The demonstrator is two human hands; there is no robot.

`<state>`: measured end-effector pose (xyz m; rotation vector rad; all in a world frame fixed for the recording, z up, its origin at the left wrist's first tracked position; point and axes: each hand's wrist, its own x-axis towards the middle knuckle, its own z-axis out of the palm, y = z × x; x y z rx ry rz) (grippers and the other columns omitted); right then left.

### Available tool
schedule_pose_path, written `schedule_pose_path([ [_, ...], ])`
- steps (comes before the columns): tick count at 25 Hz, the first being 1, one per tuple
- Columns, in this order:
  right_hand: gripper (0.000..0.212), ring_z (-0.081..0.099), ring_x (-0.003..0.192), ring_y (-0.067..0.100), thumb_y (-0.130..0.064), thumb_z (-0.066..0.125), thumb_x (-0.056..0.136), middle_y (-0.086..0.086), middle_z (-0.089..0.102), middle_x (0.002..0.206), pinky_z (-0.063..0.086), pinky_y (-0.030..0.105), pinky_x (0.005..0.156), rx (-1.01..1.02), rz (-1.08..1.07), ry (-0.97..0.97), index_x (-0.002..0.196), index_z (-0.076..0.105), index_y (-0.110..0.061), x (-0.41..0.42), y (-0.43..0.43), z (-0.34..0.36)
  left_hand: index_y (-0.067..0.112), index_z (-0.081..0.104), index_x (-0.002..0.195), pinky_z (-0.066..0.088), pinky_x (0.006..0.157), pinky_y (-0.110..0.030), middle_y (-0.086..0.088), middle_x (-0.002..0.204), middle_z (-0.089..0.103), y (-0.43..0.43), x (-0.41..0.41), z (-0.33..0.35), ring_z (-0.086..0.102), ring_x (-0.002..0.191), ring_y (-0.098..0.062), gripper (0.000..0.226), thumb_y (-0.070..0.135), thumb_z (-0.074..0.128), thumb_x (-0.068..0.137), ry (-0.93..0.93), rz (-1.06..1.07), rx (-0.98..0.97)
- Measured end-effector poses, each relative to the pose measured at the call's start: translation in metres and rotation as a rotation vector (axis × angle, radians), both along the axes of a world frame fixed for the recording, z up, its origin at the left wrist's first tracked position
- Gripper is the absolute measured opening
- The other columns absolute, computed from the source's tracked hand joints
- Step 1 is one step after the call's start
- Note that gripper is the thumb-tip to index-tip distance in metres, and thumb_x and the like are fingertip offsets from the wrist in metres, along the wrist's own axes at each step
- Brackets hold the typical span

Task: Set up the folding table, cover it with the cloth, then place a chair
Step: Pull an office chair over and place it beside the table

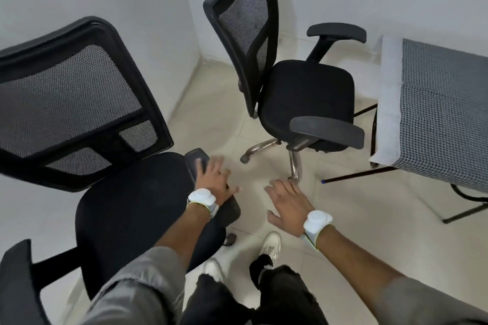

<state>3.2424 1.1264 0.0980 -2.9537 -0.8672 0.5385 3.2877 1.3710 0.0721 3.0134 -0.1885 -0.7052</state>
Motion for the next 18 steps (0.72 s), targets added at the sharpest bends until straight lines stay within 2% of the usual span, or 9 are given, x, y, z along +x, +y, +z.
schedule_pose_path([
  [1, 0.064, 0.042, 0.134, 0.035, -0.047, 0.055, 0.083, 0.014, 0.050, 0.139, 0.033, 0.044, 0.111, 0.011, 0.013, -0.022, 0.134, 0.053, -0.009, -0.004, 0.004, 0.004, 0.031, 0.047, 0.134, 0.004, 0.113, -0.068, -0.013, 0.165, 0.001, -0.002, -0.003, 0.001, -0.007, 0.151, -0.036, 0.059, 0.064, 0.053, 0.085, 0.018, 0.181, -0.033],
  [2, 0.063, 0.042, 0.135, 0.035, -0.047, 0.055, 0.084, 0.015, 0.050, 0.139, 0.033, 0.044, 0.111, 0.007, 0.017, -0.031, 0.134, 0.053, -0.009, -0.009, 0.007, 0.008, 0.032, 0.045, 0.133, 0.010, 0.110, -0.073, -0.014, 0.164, -0.013, -0.005, -0.008, 0.002, -0.017, 0.150, -0.038, 0.056, 0.057, 0.057, 0.085, 0.059, 0.317, -0.074],
  [4, 0.062, 0.038, 0.138, 0.034, -0.047, 0.053, 0.085, 0.014, 0.046, 0.142, 0.029, 0.044, 0.114, -0.019, -0.008, -0.046, 0.135, 0.051, -0.010, -0.028, 0.013, 0.017, 0.029, 0.047, 0.128, 0.027, 0.104, -0.070, -0.013, 0.163, -0.022, -0.009, -0.023, -0.001, -0.021, 0.148, -0.040, 0.052, 0.049, 0.061, 0.082, 0.111, 0.382, -0.104],
  [8, 0.062, 0.033, 0.141, 0.033, -0.045, 0.052, 0.087, 0.014, 0.043, 0.146, 0.025, 0.043, 0.115, -0.028, -0.042, -0.058, 0.139, 0.047, -0.010, -0.081, 0.042, 0.028, 0.031, 0.044, 0.128, 0.031, 0.101, -0.063, -0.010, 0.163, -0.022, -0.004, -0.098, -0.010, -0.020, 0.149, -0.038, 0.055, 0.048, 0.060, 0.078, 0.059, 0.190, -0.089],
  [11, 0.062, 0.032, 0.140, 0.033, -0.042, 0.053, 0.087, 0.014, 0.043, 0.147, 0.024, 0.042, 0.115, -0.047, -0.009, -0.043, 0.139, 0.047, -0.009, -0.117, 0.079, 0.026, 0.031, 0.030, 0.145, 0.028, 0.106, -0.064, -0.006, 0.162, -0.026, 0.021, -0.187, -0.020, -0.019, 0.151, -0.031, 0.077, 0.051, 0.059, 0.077, 0.041, 0.028, -0.120],
  [12, 0.061, 0.032, 0.140, 0.033, -0.043, 0.052, 0.087, 0.014, 0.043, 0.146, 0.023, 0.042, 0.115, -0.062, 0.032, -0.054, 0.139, 0.047, -0.010, -0.129, 0.099, 0.028, 0.030, 0.023, 0.150, 0.025, 0.109, -0.064, -0.005, 0.163, -0.024, 0.037, -0.220, -0.019, -0.017, 0.152, -0.028, 0.085, 0.052, 0.059, 0.076, 0.008, 0.064, -0.172],
  [15, 0.063, 0.028, 0.143, 0.034, -0.044, 0.050, 0.087, 0.016, 0.042, 0.146, 0.018, 0.048, 0.119, -0.138, 0.169, -0.107, 0.140, 0.045, -0.011, -0.147, 0.154, 0.029, 0.024, 0.009, 0.157, 0.020, 0.116, -0.059, -0.005, 0.166, -0.008, 0.063, -0.282, -0.017, 0.000, 0.153, -0.028, 0.102, 0.057, 0.059, 0.074, -0.036, 0.362, -0.263],
  [18, 0.067, 0.014, 0.150, 0.037, -0.045, 0.050, 0.091, 0.017, 0.031, 0.157, 0.008, 0.058, 0.120, -0.358, 0.294, -0.173, 0.147, 0.041, -0.010, -0.143, 0.194, 0.039, 0.018, 0.006, 0.157, 0.026, 0.108, -0.058, -0.011, 0.156, 0.025, 0.074, -0.312, -0.016, 0.032, 0.137, -0.036, 0.107, 0.063, 0.059, 0.076, 0.058, 0.446, -0.087],
])
